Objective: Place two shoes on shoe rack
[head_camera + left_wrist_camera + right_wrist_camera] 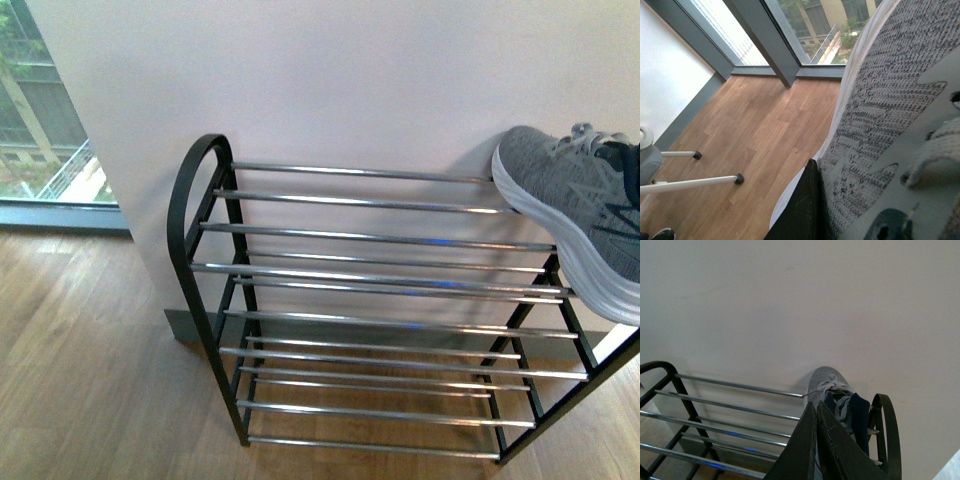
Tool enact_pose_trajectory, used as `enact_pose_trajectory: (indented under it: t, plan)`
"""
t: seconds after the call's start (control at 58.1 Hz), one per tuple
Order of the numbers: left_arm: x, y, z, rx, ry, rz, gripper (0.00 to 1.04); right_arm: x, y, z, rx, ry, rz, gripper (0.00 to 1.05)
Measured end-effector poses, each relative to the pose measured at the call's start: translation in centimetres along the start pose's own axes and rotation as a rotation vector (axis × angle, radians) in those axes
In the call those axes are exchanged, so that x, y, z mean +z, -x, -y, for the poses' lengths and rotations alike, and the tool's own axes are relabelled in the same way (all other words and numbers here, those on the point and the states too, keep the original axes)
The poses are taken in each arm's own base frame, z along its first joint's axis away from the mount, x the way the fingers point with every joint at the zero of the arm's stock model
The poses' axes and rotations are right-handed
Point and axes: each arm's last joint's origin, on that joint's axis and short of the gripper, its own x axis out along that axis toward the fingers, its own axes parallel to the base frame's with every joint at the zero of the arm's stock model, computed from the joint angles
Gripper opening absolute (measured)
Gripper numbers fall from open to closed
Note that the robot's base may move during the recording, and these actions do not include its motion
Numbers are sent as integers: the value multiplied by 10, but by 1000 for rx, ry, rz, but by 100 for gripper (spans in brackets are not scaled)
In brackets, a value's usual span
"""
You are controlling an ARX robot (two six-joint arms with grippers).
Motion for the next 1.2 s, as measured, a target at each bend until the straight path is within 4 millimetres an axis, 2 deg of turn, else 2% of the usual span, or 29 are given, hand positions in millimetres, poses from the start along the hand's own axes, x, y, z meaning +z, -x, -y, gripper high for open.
enact_pose_trajectory:
  t: [0.344, 0.448, 0.62, 1.205]
  plan:
    - [0, 0, 0, 0, 0, 0, 2, -14, 31, -14, -1, 0, -2, 2]
    - [0, 0, 0, 0, 0, 0, 2, -17, 39, -24, 8, 1, -3, 2]
    - [0, 0, 0, 0, 0, 0, 2, -26, 51, -25, 7, 1, 10, 2]
    - [0, 0, 0, 0, 0, 0, 2, -21, 71, -25, 5, 1, 29, 2]
